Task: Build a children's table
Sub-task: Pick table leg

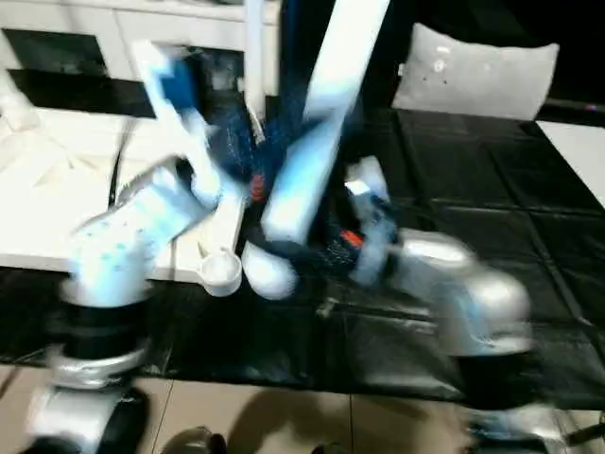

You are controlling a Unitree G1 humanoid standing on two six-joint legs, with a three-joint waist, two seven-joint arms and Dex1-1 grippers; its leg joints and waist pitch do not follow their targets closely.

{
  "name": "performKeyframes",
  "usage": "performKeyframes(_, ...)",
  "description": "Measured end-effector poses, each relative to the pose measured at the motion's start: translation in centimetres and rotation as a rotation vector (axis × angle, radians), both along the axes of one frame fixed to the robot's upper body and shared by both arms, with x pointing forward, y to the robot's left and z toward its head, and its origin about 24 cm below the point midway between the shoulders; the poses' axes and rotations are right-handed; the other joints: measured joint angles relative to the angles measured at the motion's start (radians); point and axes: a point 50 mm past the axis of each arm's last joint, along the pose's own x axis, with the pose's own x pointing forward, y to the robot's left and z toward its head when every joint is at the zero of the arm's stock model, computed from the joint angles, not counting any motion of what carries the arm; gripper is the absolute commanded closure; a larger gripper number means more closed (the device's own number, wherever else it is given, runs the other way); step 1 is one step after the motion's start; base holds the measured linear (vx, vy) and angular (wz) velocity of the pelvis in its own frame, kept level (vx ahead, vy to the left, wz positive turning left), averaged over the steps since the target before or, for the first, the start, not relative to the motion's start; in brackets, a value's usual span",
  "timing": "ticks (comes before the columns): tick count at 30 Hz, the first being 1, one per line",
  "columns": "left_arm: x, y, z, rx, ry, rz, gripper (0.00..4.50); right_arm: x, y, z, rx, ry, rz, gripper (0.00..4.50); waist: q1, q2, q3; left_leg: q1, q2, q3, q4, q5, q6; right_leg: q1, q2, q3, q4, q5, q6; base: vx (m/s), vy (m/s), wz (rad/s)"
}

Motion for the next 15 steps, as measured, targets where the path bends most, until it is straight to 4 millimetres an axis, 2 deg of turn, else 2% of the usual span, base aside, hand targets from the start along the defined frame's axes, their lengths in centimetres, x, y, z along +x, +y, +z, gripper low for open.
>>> performKeyframes(4,1.1,1.8,0.2,-0.038,0.032,0.131,0.36,0.7,0.0,-0.2,-0.003,-0.018,-0.101,2.55,-0.002,0.0,0.0,-0.001,0.0,0.0,0.0,0.0,0.0,0.0,0.0,-0.001,-0.001,0.0,0.001,0.0,0.0,0.0)
performKeyframes(7,2.7,2.2,-1.3,0.062,0.128,0.26,0.36,1.5,0.3,0.1,-0.013,-0.071,-0.194,2.55,-0.003,0.0,0.0,-0.001,0.001,0.0,0.0,0.0,0.0,0.0,0.0,-0.001,-0.001,0.0,0.001,0.0,0.0,0.0)
performKeyframes(9,4.1,2.5,-2.9,0.208,0.181,0.38,0.36,1.9,0.4,0.5,-0.052,-0.138,-0.235,2.55,-0.002,0.0,0.0,-0.001,0.001,0.0,0.0,0.0,0.0,0.0,0.0,-0.001,-0.001,0.0,0.001,0.0,0.0,0.0)
performKeyframes(12,4.7,2.5,-4.0,0.358,0.185,0.459,0.36,2.0,0.3,0.6,-0.101,-0.197,-0.257,2.55,0.0,0.0,0.0,-0.001,0.001,0.0,0.0,0.0,0.0,0.0,0.0,-0.001,-0.001,0.0,0.001,0.0,0.0,0.0)
performKeyframes(15,4.6,1.8,-4.4,0.437,0.156,0.454,0.36,1.9,0.8,0.4,-0.134,-0.223,-0.245,2.55,0.001,0.0,0.0,-0.002,0.001,0.0,-0.001,0.0,0.0,-0.001,0.0,-0.001,-0.001,0.0,0.001,0.0,0.0,0.0)
